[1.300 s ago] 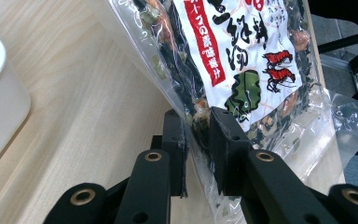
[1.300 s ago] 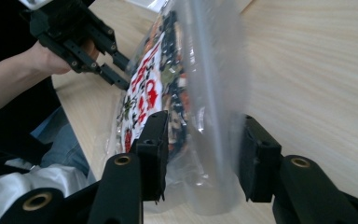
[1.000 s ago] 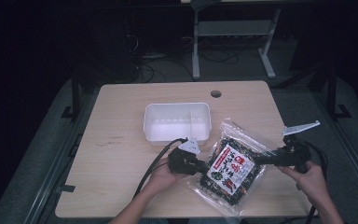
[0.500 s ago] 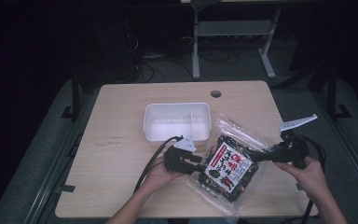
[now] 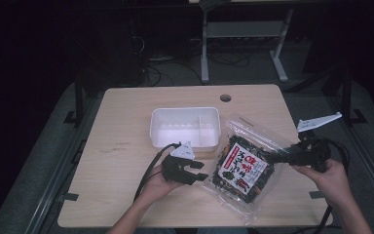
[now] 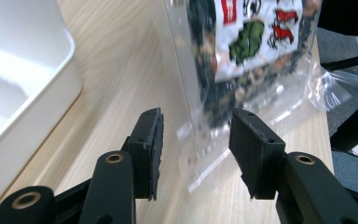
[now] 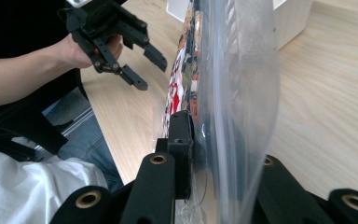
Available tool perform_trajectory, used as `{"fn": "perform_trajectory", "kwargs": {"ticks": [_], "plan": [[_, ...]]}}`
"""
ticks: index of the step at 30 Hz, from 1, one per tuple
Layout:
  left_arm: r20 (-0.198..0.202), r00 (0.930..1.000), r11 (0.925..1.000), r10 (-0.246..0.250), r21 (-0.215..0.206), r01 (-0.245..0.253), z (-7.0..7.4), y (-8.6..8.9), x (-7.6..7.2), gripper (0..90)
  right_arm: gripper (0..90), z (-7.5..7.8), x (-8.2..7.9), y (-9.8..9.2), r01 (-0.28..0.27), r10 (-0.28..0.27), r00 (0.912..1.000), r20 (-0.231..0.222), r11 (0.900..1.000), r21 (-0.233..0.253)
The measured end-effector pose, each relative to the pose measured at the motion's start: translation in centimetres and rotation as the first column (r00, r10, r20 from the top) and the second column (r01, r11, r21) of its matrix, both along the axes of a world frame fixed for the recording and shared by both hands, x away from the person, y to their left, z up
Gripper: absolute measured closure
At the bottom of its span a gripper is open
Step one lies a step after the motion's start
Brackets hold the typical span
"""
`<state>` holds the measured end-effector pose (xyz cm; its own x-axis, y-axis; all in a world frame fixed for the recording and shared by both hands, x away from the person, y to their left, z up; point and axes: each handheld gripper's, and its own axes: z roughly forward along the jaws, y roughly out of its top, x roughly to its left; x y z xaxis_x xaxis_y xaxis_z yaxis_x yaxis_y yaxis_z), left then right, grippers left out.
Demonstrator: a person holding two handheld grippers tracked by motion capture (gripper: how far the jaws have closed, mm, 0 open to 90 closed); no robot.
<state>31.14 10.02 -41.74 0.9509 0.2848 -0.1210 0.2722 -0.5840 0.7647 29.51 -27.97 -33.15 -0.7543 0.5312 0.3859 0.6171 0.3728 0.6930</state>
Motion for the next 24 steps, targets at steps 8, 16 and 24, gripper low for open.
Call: {"fn": "perform_trajectory", "kwargs": {"ticks": [8,16,24], "plan": [[-0.004,0.9994,0.9993,0.036,0.009,-0.036,-0.1,1.9,-0.7,49.9,78.1,1.4,-0.2,-0.2,0.026,-0.026,0.9990,0.035,1.000,-0.006],[0.011,0.9979,0.9976,0.064,0.026,-0.064,-0.3,3.9,-1.8,48.6,78.1,3.1,-0.1,0.2,0.044,-0.042,0.9964,0.073,0.999,-0.016],[0.039,0.9954,0.9934,0.087,0.072,-0.090,-0.7,5.9,-3.1,45.9,78.1,4.8,0.6,1.6,0.053,-0.050,0.9927,0.110,0.998,-0.029]]}}
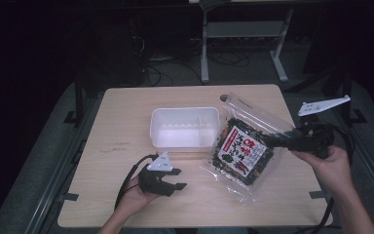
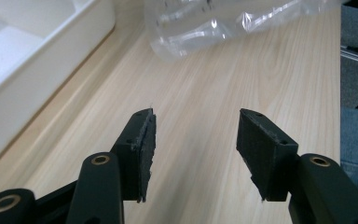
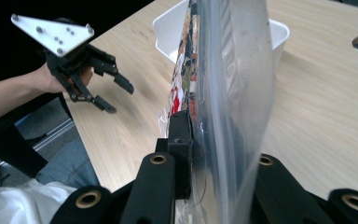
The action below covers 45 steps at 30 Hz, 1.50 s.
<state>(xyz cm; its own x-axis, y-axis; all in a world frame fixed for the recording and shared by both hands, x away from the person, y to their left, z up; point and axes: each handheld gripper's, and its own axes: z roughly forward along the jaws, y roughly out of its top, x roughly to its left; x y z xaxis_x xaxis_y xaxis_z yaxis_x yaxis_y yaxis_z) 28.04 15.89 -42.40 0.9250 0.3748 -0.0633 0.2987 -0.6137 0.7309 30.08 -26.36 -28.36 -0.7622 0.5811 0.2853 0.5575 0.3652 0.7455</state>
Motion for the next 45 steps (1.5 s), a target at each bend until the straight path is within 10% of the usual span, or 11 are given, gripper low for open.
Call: {"fn": "perform_trajectory", "kwargs": {"ticks": [29,45], "plan": [[-0.031,0.9912,0.9916,0.129,-0.001,-0.129,-1.1,6.8,-1.7,36.8,78.0,7.0,6.6,10.8,-0.041,0.056,0.9874,0.148,0.994,-0.098],[-0.032,0.9891,0.9891,0.144,-0.026,-0.145,-0.8,7.4,-1.6,34.6,77.9,7.2,10.5,15.4,-0.014,0.039,0.9784,0.203,0.993,-0.121]]}}
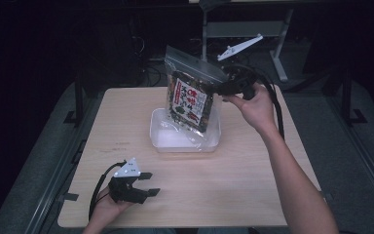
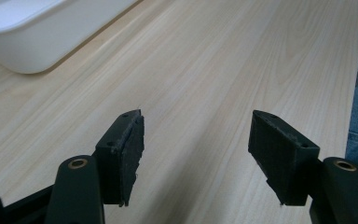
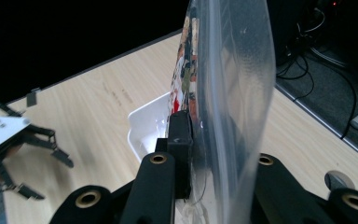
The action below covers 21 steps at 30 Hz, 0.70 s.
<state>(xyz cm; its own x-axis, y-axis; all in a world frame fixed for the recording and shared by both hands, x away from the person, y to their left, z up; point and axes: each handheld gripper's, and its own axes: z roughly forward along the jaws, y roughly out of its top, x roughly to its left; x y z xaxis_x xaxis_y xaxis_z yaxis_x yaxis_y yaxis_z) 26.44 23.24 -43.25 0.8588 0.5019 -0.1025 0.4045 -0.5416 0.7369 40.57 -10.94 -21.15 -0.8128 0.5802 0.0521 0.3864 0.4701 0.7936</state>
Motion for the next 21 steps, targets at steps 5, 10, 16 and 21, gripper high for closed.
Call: {"fn": "perform_trajectory", "kwargs": {"ticks": [5,10,16,21], "plan": [[0.002,1.0000,0.9999,0.007,-0.014,-0.007,0.1,0.3,0.0,34.0,77.9,-0.4,1.0,1.4,0.017,-0.017,0.9998,0.005,1.000,-0.009],[0.004,1.0000,0.9999,0.002,-0.010,-0.002,0.1,0.3,0.0,33.8,77.9,-0.9,1.7,2.5,0.014,-0.014,0.9997,0.018,0.999,-0.038],[0.001,1.0000,0.9995,0.003,-0.031,-0.003,0.3,0.4,0.1,33.3,77.9,-1.8,2.1,3.8,0.004,-0.001,0.9995,0.031,0.998,-0.070],[-0.003,1.0000,0.9994,0.000,-0.034,0.000,0.3,0.4,0.2,33.3,77.9,-2.6,2.5,4.8,-0.009,0.011,0.9995,0.029,0.996,-0.084]]}}
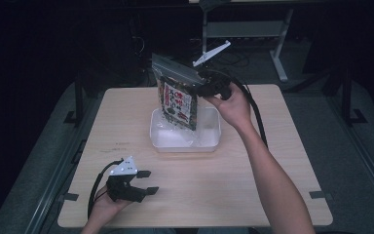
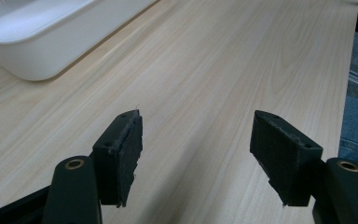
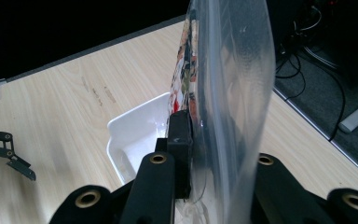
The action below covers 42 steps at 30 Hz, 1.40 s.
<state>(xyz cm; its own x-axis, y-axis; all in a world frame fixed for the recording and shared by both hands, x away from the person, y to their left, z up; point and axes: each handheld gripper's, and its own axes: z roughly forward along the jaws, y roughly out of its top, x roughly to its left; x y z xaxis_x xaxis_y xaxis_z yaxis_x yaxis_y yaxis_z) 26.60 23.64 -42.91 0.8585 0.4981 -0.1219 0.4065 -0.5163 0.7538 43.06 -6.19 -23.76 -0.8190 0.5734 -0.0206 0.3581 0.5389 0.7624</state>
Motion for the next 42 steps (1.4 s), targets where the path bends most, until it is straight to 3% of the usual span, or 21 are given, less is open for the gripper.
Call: {"fn": "perform_trajectory", "kwargs": {"ticks": [17,20,26,32,38,42], "plan": [[-0.014,0.9999,1.0000,-0.009,-0.001,0.009,-0.2,-0.1,0.1,32.8,77.7,-2.2,0.5,2.2,-0.020,0.021,0.9996,0.018,0.998,-0.061],[-0.016,0.9998,1.0000,-0.007,-0.006,0.007,-0.2,-0.1,0.1,32.8,77.6,-2.7,0.7,2.2,-0.022,0.022,0.9997,0.010,0.999,-0.037],[-0.019,0.9998,0.9999,-0.005,-0.015,0.005,-0.2,0.1,0.1,32.7,77.6,-3.8,1.0,2.3,-0.038,0.038,0.9993,-0.004,0.999,-0.034],[-0.022,0.9997,0.9998,-0.003,-0.021,0.002,-0.2,0.1,0.2,32.7,77.8,-4.1,0.9,1.9,-0.071,0.070,0.9974,-0.015,0.995,-0.070],[-0.025,0.9997,0.9997,-0.002,-0.025,0.001,-0.2,0.0,0.3,32.5,77.8,-4.5,1.0,1.1,-0.099,0.096,0.9944,-0.044,0.993,-0.063],[-0.027,0.9996,0.9997,0.001,-0.025,-0.002,-0.3,0.1,0.4,32.5,77.8,-4.5,1.1,1.0,-0.094,0.091,0.9950,-0.040,0.993,-0.075]]}}
